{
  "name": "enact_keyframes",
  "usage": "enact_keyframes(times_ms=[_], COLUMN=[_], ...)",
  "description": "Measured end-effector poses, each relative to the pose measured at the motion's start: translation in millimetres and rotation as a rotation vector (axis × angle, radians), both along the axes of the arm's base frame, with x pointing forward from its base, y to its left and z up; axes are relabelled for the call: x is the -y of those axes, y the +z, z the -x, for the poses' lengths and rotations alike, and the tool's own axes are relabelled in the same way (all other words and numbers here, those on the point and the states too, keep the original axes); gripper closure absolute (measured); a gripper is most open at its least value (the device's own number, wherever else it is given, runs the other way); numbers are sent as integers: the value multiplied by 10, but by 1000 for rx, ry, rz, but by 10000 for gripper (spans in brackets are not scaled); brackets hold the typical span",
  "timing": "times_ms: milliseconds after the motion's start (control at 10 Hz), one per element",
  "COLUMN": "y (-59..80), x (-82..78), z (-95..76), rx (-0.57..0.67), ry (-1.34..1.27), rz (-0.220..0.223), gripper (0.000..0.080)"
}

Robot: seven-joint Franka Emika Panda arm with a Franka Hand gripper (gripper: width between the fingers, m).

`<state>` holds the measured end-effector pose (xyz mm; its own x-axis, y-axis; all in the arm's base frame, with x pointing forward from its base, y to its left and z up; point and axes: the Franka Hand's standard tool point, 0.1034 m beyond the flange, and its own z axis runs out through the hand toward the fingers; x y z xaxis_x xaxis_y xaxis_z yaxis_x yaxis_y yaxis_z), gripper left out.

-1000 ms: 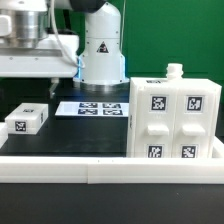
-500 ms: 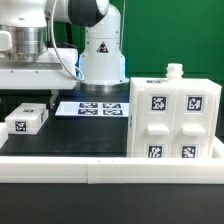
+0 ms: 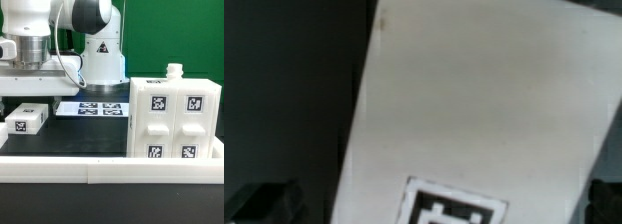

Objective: Assemble cabinet

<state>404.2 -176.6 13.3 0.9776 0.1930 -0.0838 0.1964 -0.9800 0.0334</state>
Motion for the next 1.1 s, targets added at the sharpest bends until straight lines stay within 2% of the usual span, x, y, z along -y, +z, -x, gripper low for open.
enact_keyframes(times_ms=[100, 200, 300, 900, 1100], y=[2, 2, 3, 23, 321], x=[-5, -14, -12, -17, -110], z=[-9, -15, -15, -24, -154], rx=[3, 4, 4, 4, 37], ry=[1, 4, 4, 9, 24], rz=[2, 2, 2, 1, -11], gripper=[47, 47, 226, 241, 240])
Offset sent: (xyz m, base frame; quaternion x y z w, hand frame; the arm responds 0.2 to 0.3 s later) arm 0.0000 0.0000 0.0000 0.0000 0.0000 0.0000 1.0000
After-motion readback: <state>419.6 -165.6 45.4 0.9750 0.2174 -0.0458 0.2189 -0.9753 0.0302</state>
